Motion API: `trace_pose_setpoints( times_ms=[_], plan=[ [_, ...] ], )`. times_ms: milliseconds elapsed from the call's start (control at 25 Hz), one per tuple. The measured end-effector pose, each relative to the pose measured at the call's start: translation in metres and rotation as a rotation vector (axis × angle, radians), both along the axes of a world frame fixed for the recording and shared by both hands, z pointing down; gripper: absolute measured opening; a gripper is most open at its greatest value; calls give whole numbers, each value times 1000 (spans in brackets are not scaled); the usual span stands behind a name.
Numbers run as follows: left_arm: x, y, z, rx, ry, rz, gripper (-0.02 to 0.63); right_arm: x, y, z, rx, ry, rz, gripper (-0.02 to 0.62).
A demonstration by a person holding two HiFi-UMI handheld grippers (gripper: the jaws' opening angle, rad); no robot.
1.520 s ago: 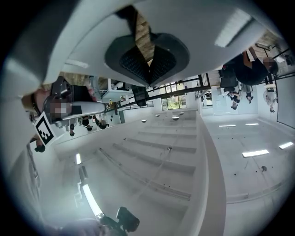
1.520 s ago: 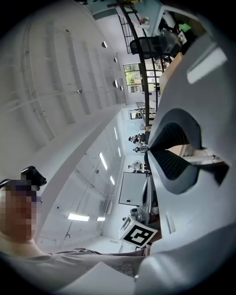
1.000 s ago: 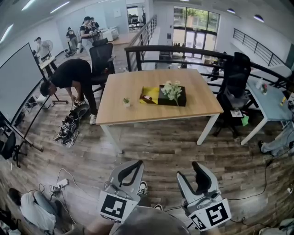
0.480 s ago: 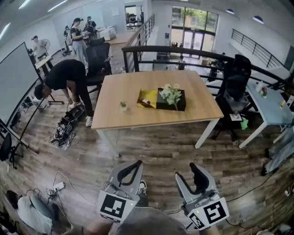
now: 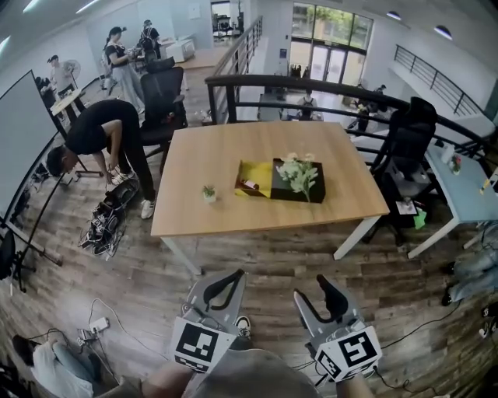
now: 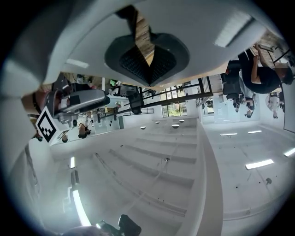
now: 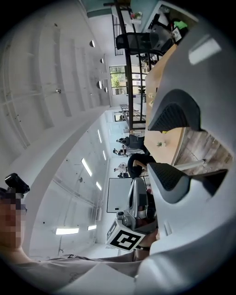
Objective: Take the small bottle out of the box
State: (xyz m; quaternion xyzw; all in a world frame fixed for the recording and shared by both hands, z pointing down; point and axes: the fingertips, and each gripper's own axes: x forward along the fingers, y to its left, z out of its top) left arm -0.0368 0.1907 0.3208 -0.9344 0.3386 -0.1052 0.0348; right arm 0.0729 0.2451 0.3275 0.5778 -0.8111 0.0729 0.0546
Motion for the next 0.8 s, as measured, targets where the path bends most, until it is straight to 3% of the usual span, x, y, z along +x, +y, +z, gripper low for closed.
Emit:
trace_pose_setpoints(
  times_ms=[440,800],
  plan=[
    [-14,-141,32,-57,-46,34,0,-24,-146,45,-138,20,-5,199],
    [-18,-217,63,-112,-53,32,2,-37,-228,89,-241,34,-26,199]
  ],
)
